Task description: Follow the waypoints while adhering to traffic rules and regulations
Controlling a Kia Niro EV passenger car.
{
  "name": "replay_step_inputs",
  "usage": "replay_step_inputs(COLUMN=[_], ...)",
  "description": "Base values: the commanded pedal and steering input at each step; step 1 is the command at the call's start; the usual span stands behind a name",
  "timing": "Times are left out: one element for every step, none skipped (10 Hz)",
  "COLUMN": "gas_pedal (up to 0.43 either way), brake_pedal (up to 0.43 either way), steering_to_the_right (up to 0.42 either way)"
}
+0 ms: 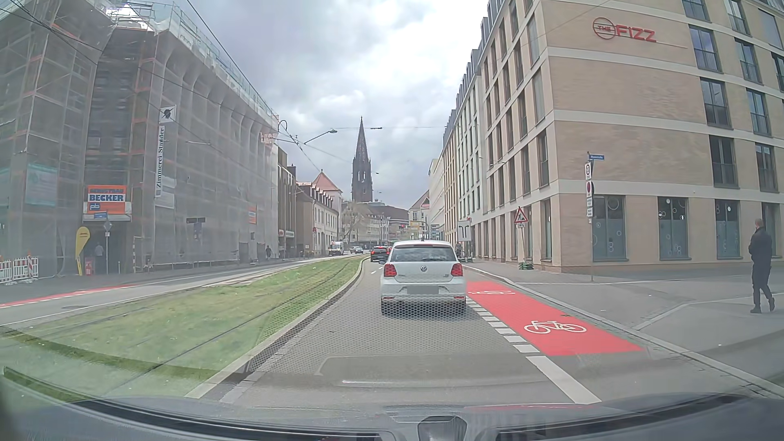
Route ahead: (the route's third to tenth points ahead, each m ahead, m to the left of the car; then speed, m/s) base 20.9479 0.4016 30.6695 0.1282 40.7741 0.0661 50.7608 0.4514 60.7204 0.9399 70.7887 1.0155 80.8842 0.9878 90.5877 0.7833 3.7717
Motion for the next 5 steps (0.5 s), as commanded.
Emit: replay_step_inputs(gas_pedal=[0.157, 0.157, 0.157, 0.157, 0.157], brake_pedal=[0.000, 0.000, 0.000, 0.000, 0.000], steering_to_the_right=[0.000, -0.001, -0.002, -0.002, -0.002])
